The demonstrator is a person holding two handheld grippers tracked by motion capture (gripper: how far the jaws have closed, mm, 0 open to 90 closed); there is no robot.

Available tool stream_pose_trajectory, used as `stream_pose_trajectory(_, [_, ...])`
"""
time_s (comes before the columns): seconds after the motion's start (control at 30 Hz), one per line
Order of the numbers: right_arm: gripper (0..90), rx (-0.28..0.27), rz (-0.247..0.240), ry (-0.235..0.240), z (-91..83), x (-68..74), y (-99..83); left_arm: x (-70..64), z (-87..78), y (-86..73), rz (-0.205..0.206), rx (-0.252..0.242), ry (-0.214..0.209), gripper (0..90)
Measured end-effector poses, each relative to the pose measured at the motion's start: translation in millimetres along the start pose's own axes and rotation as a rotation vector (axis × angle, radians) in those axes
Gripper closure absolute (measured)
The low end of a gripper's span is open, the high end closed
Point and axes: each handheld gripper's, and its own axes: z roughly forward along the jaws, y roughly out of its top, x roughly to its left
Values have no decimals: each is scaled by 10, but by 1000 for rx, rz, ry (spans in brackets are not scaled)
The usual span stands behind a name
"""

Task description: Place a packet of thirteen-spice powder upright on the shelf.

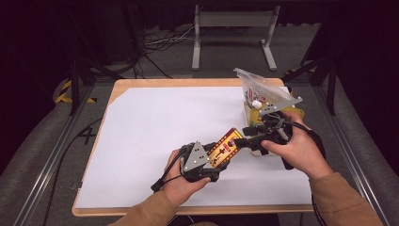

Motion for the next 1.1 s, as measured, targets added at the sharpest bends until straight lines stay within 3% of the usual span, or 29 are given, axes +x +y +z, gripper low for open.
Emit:
stream_pose_trajectory(0.27, [402, 44, 38, 22, 131, -18, -10, -25, -7, -18, 5, 1, 11, 322])
stream_pose_trajectory(0.47, [421, 59, 41, 59, 220, -5, -6, -33, -26, -35, 6, -5, 23, 322])
stream_pose_trajectory(0.77, [523, 99, 64, 84, 306, -19, 20, -22, -47, -76, 11, -2, 45, 322])
stream_pose_trajectory(0.9, [601, 102, 97, 116, 282, -27, 42, -31, -31, -94, 18, 6, 50, 323])
stream_pose_trajectory(1.1, [631, 106, 78, 106, 297, 3, 56, -39, -12, -104, 37, 14, 72, 322])
